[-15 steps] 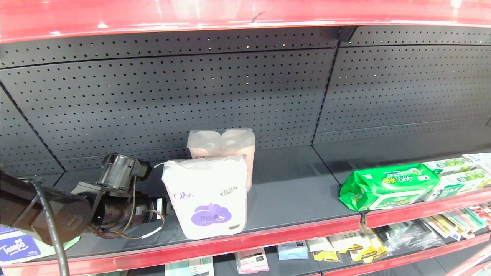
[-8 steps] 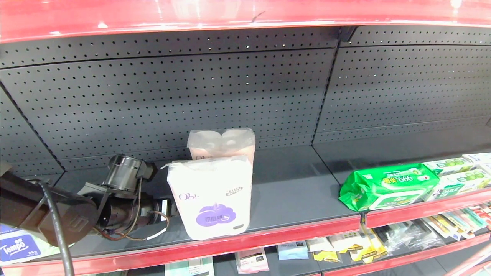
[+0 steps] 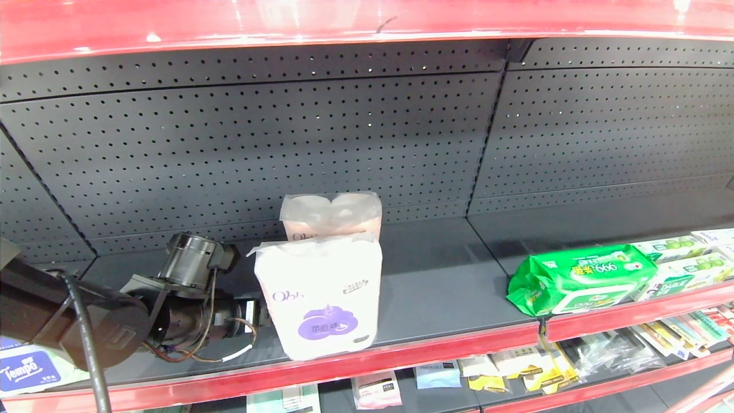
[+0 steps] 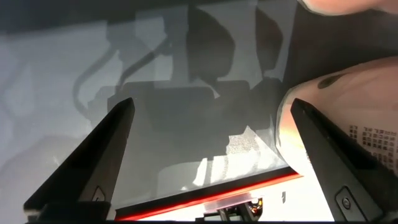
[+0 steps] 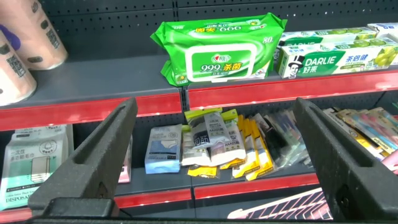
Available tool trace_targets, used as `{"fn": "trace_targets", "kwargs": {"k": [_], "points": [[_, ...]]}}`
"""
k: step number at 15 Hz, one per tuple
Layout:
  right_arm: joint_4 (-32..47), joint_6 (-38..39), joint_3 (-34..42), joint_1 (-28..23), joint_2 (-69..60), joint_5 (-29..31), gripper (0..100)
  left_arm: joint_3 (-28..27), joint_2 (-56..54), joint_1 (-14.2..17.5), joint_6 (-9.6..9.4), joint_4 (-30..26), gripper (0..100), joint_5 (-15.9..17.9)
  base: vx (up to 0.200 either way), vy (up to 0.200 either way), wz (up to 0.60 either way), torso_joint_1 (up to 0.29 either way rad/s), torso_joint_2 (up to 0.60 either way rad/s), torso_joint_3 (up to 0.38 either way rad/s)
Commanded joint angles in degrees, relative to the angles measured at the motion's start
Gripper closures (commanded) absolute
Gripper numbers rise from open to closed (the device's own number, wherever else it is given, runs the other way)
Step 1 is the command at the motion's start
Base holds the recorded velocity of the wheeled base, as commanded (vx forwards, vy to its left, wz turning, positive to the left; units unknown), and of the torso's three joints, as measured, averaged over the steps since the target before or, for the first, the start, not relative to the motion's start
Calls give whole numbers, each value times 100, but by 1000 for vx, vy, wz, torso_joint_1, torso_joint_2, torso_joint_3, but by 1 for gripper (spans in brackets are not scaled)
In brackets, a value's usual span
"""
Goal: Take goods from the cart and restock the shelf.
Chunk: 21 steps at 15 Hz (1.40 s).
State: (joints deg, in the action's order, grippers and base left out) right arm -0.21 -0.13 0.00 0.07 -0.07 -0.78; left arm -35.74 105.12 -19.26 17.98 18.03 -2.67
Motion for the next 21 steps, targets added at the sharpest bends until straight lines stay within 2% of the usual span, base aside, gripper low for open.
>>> {"fn": "trace_targets", "kwargs": {"k": [1,21], "points": [[-6,-4,0,1,7,-1,0,-20,-18,-25,4,8,0,3,0,0,0,0,0,0],[3,-4,0,1,7,-1,0,-12,-27,-87,4,-1,0,-49,0,0,0,0,0,0]]}}
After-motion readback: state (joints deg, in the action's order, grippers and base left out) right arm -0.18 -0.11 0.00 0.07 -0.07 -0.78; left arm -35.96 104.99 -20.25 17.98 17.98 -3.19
